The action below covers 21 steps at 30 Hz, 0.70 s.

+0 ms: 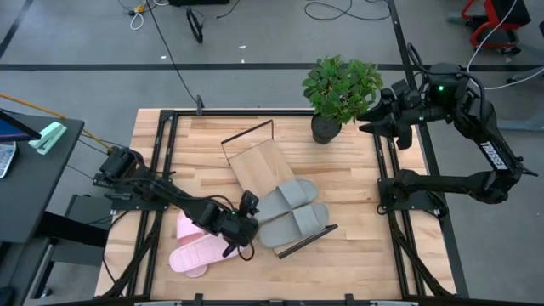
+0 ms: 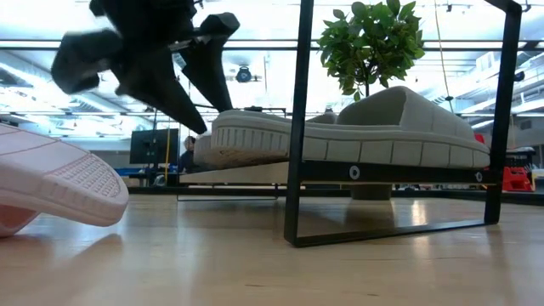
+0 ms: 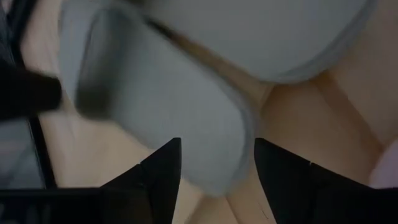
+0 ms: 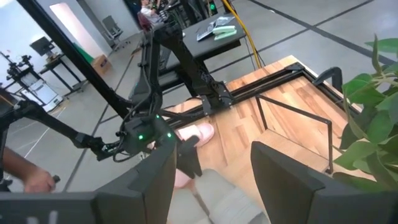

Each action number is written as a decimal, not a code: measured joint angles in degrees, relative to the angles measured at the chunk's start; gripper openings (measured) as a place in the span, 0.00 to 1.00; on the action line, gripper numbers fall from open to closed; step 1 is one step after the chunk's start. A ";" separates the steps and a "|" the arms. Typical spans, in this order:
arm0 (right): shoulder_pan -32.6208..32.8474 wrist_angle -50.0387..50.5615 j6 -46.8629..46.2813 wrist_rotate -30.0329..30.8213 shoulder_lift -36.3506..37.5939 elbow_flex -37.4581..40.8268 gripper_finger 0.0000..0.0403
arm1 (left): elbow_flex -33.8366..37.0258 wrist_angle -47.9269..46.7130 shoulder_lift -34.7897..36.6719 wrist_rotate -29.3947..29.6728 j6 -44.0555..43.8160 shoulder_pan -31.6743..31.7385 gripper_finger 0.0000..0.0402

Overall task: Pick and place slides into the shelf
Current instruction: Put the gray slide on the shelf, then put the bottom pink slide on the shelf

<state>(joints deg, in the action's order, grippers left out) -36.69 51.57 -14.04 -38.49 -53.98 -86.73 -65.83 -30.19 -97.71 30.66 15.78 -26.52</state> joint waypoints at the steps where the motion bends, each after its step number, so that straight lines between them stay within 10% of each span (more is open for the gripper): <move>1: 0.00 0.04 0.71 -0.02 0.00 0.00 0.53 | -0.77 -2.42 0.00 -0.26 -1.92 0.03 0.52; 21: 0.08 13.17 14.48 -1.45 -0.46 0.01 0.53 | -21.29 -27.57 0.00 -26.04 -41.29 -0.72 0.46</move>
<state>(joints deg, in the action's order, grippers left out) -36.60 64.74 0.43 -39.95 -54.43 -86.72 -87.11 -57.75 -97.71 4.62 -25.51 -27.25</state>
